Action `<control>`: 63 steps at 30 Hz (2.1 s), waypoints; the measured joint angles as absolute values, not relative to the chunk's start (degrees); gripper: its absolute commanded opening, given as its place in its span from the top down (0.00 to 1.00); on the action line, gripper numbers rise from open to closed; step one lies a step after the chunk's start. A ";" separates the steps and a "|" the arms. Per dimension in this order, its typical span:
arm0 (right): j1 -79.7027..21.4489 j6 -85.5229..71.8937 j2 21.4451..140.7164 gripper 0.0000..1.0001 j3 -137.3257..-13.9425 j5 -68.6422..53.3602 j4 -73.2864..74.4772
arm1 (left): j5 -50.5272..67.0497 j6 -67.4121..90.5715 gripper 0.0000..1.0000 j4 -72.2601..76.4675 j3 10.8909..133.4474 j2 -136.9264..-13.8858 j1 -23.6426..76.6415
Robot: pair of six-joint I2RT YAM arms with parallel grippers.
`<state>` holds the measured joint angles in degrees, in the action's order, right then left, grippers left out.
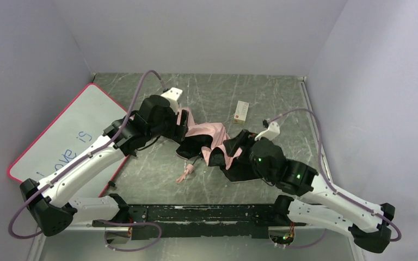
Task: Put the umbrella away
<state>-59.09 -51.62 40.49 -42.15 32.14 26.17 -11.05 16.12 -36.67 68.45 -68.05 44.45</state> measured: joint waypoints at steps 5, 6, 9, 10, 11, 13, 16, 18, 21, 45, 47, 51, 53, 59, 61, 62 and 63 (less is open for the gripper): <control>-57.74 -43.72 50.11 0.24 -56.38 37.10 33.45 | -11.40 14.63 0.27 -36.29 72.93 -69.19 44.25; -56.58 -42.06 52.71 0.25 -59.59 37.65 34.81 | -11.42 14.22 0.28 -36.36 74.04 -70.19 44.05; -50.39 -36.47 59.27 0.28 -66.59 37.54 36.21 | -11.38 13.19 0.33 -36.67 78.83 -75.02 42.26; -48.03 -34.92 60.66 0.28 -67.66 37.10 36.29 | -11.27 12.86 0.33 -36.56 80.14 -76.64 41.25; -44.64 -33.10 62.30 0.29 -68.73 35.73 36.36 | -10.92 12.53 0.34 -36.49 81.54 -78.56 39.66; -37.32 -30.41 65.52 0.29 -70.02 32.77 36.42 | -9.96 11.92 0.36 -36.32 83.61 -81.95 36.14; -26.41 -28.16 69.73 0.31 -69.67 26.74 36.73 | -8.51 11.09 0.39 -36.53 87.83 -88.36 29.69; -20.47 -27.94 71.29 0.32 -68.05 23.07 36.38 | -8.29 10.66 0.42 -36.36 90.98 -93.01 25.91; -13.76 -28.25 72.55 0.41 -63.48 18.87 36.27 | -8.36 10.22 0.48 -36.25 94.26 -99.04 21.82; -10.55 -37.71 69.12 0.59 -40.97 12.21 33.67 | -19.53 6.11 0.60 -36.84 96.71 -119.17 20.45; -10.57 -37.85 68.49 0.59 -40.14 10.87 33.63 | -19.55 5.69 0.60 -36.95 95.77 -119.26 21.65; -10.57 -38.39 67.85 0.59 -37.95 8.40 33.67 | -20.01 5.08 0.60 -37.17 95.22 -120.14 26.00; -10.57 -38.65 67.83 0.59 -37.06 7.57 33.58 | -20.27 5.02 0.61 -37.21 95.18 -120.97 27.97; -11.25 -39.86 67.88 0.59 -34.79 4.64 32.64 | -20.29 4.89 0.62 -37.69 91.26 -122.06 30.22; -11.92 -40.32 68.12 0.59 -34.28 3.77 31.79 | -20.34 4.91 0.63 -37.71 90.26 -122.06 30.59; -12.36 -40.71 68.45 0.59 -34.11 3.31 31.33 | -20.73 4.93 0.64 -37.45 89.73 -121.91 30.89; -12.78 -41.01 68.75 0.59 -33.95 2.94 30.85 | -20.99 4.91 0.64 -37.19 89.23 -121.69 31.31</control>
